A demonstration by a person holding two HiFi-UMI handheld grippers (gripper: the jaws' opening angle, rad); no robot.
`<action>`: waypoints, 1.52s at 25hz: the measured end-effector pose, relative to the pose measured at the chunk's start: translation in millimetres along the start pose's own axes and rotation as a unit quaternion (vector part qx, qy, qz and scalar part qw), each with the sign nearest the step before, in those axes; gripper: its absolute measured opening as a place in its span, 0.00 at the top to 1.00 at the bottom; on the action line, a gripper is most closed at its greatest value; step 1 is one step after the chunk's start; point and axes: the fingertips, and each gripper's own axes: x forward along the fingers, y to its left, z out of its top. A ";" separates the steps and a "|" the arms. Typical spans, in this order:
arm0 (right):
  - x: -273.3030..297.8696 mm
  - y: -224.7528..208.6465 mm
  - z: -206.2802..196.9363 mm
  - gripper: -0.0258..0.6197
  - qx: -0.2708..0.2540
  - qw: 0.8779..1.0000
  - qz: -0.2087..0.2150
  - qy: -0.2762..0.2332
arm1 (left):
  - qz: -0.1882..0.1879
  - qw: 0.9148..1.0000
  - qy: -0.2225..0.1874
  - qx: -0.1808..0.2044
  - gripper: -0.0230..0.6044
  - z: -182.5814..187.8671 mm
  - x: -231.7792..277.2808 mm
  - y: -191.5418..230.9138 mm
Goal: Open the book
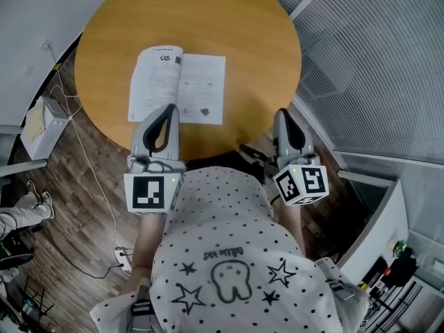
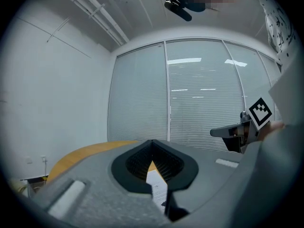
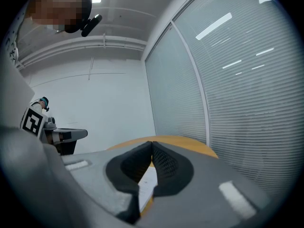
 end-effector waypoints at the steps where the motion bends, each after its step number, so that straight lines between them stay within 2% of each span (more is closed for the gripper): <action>1: 0.4 0.2 0.1 0.96 -0.001 1.000 0.000 0.000 | 0.002 1.000 0.002 0.000 0.95 -1.5 -0.3 1.2; 19: 1.1 0.8 2.5 0.95 -0.027 1.000 0.010 0.002 | -0.003 1.000 0.003 -0.001 0.95 0.4 3.4 0.7; 32: 1.6 1.2 2.2 0.96 -0.031 0.999 0.017 0.005 | -0.001 1.000 0.023 0.011 0.95 -7.9 3.3 -2.1; 38: -2.3 -1.0 3.8 0.96 -0.033 0.999 0.015 0.004 | 0.008 1.000 0.008 0.016 0.95 -3.2 1.4 -2.4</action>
